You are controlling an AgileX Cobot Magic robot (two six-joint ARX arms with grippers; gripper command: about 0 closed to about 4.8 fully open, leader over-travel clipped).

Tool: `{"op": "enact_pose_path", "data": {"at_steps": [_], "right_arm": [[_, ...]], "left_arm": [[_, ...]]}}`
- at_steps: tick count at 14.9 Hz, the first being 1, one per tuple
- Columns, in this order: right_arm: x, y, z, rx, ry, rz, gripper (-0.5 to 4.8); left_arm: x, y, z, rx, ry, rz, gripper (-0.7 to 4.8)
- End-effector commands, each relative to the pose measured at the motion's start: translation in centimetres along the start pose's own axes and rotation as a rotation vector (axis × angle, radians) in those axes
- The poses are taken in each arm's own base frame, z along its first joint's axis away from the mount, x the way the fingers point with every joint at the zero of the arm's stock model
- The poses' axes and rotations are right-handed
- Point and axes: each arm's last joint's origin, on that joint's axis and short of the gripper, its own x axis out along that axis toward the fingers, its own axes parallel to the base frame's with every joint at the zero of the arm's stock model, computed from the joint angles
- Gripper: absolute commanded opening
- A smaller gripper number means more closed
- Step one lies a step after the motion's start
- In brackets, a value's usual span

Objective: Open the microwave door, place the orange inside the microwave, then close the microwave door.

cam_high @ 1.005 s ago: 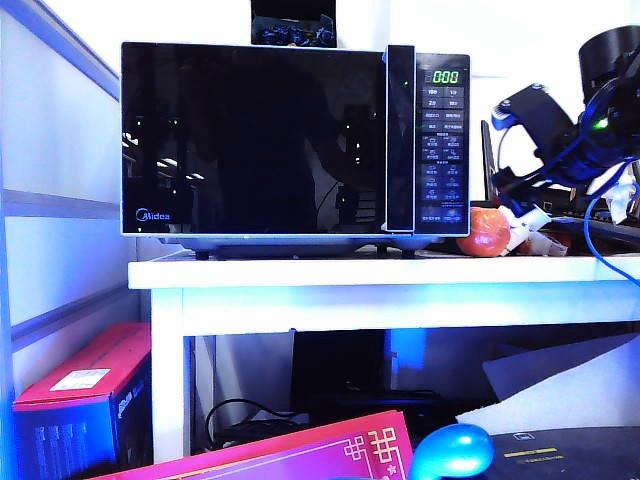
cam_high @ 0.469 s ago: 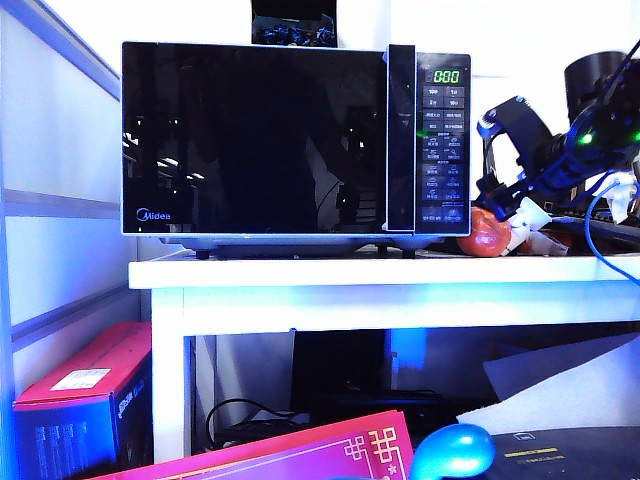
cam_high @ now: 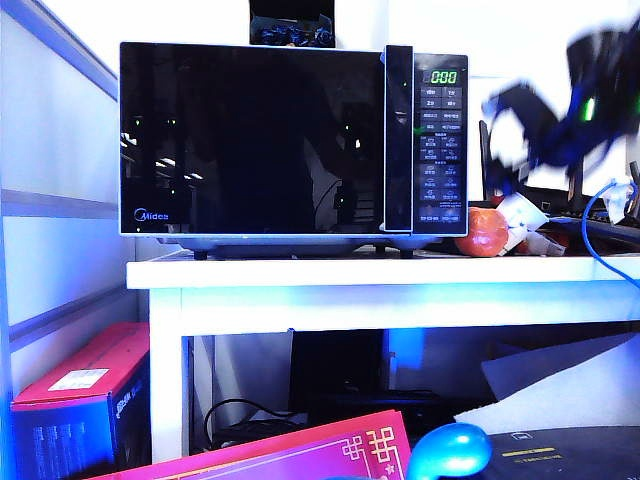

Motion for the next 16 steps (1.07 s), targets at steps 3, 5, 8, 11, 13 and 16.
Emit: {"op": "enact_pose_path", "data": {"at_steps": [3, 5, 8, 11, 13, 16], "right_arm": [[-4.9, -1.7, 6.0, 0.006, -0.021, 0.009, 4.79], [-7.6, -2.1, 8.7, 0.048, -0.066, 0.065, 4.79], [-11.0, -1.3, 12.3, 0.067, -0.171, 0.183, 4.79], [-12.2, 0.5, 14.4, 0.197, -0.237, 0.309, 4.79], [-12.7, 2.1, 15.6, 0.291, -0.254, 0.383, 4.79], [-12.7, 4.6, 16.1, 0.305, -0.213, 0.441, 4.79]], "left_arm": [[-0.1, -0.1, 0.2, 0.013, -0.014, -0.001, -0.05], [-0.1, -0.1, 0.2, 0.013, -0.014, -0.001, -0.05], [-0.1, -0.1, 0.2, 0.011, -0.011, -0.002, -0.05], [-0.1, -0.1, 0.2, 0.009, -0.009, -0.005, -0.05], [-0.1, -0.1, 0.1, 0.005, -0.004, -0.006, -0.05], [-0.1, -0.1, 0.1, 0.004, -0.001, -0.007, -0.05]]}}
